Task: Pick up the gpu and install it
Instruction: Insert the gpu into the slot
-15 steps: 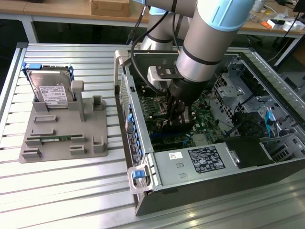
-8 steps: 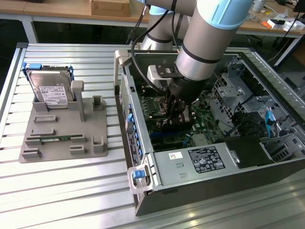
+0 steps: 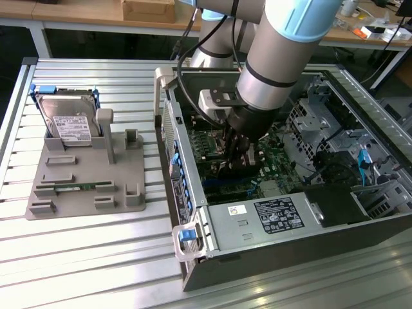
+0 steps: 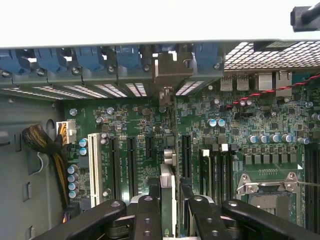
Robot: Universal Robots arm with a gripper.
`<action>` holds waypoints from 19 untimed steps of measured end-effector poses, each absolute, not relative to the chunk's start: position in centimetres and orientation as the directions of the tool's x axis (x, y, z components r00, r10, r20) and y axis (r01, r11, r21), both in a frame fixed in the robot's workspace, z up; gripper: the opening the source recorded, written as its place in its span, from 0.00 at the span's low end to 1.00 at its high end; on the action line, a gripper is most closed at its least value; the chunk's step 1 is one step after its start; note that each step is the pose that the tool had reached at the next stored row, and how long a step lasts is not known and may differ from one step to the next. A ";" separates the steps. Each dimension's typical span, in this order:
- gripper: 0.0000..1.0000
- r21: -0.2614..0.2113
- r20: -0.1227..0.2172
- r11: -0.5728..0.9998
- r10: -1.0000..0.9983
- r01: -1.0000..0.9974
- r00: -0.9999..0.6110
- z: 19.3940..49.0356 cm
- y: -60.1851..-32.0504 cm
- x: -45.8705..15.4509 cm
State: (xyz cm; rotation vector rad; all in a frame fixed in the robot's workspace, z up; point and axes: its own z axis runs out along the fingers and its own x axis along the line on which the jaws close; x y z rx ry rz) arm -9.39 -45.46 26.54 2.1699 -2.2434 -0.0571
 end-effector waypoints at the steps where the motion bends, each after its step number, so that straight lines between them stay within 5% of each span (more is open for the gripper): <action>1: 0.27 0.040 -0.011 0.033 -0.999 -0.999 -0.034 26.5 -45.5 -9.4; 8: 0.27 0.040 -0.005 0.033 -0.999 -0.999 -0.034 26.5 -45.5 -9.4; 14: 0.27 0.038 0.060 0.036 -0.998 -0.999 -0.034 26.5 -45.3 -9.4; 19: 0.27 0.038 0.073 0.036 -0.997 -0.999 -0.034 26.5 -45.1 -9.2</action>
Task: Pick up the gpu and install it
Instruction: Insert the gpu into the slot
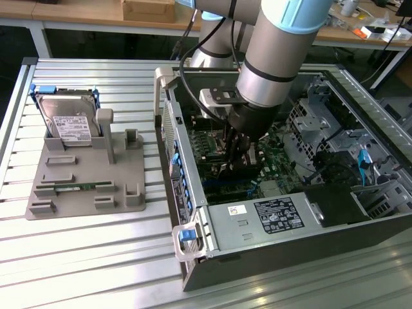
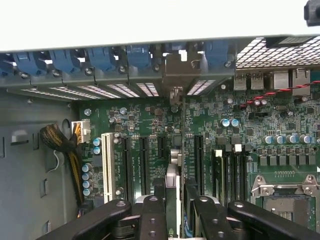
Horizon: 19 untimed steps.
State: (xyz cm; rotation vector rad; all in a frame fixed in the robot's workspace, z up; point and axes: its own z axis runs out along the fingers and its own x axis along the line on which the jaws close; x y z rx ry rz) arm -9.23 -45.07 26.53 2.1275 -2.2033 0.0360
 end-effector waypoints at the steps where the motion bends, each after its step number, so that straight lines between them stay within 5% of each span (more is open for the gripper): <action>1: 0.27 0.038 0.073 0.036 -0.997 -0.999 -0.034 26.5 -45.1 -9.2; 7: 0.27 0.040 0.033 0.034 -0.999 -0.999 -0.033 26.5 -45.0 -9.1; 19: 0.27 0.040 0.023 0.034 -0.999 -0.999 -0.033 26.2 -45.1 -9.1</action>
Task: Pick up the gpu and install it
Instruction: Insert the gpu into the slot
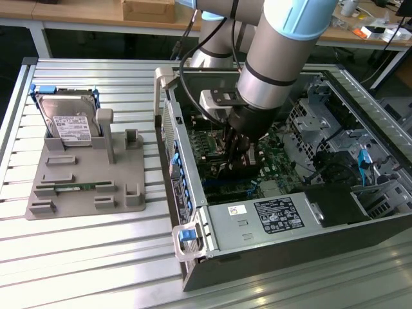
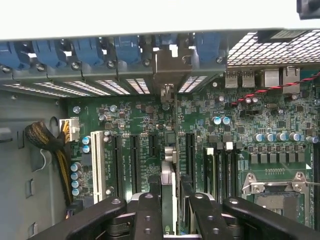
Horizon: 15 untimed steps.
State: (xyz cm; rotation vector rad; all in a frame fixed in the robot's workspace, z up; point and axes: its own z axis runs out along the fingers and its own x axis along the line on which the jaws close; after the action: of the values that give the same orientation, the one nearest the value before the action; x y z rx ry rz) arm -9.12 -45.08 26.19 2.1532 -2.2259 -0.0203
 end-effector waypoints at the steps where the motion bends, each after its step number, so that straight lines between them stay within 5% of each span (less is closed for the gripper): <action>1: 0.27 0.041 0.023 0.034 -0.999 -0.999 -0.033 26.2 -45.1 -9.1; 7: 0.28 0.041 0.021 0.034 -0.999 -0.999 -0.033 25.9 -45.1 -8.9; 10: 0.46 0.041 0.022 0.034 -0.999 -0.999 -0.033 25.9 -45.1 -9.0; 15: 0.46 0.041 0.022 0.034 -0.999 -0.999 -0.033 28.1 -45.1 -9.0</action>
State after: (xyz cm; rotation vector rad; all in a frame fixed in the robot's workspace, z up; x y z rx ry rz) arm -8.95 -45.06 28.09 2.1535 -2.2259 -0.0220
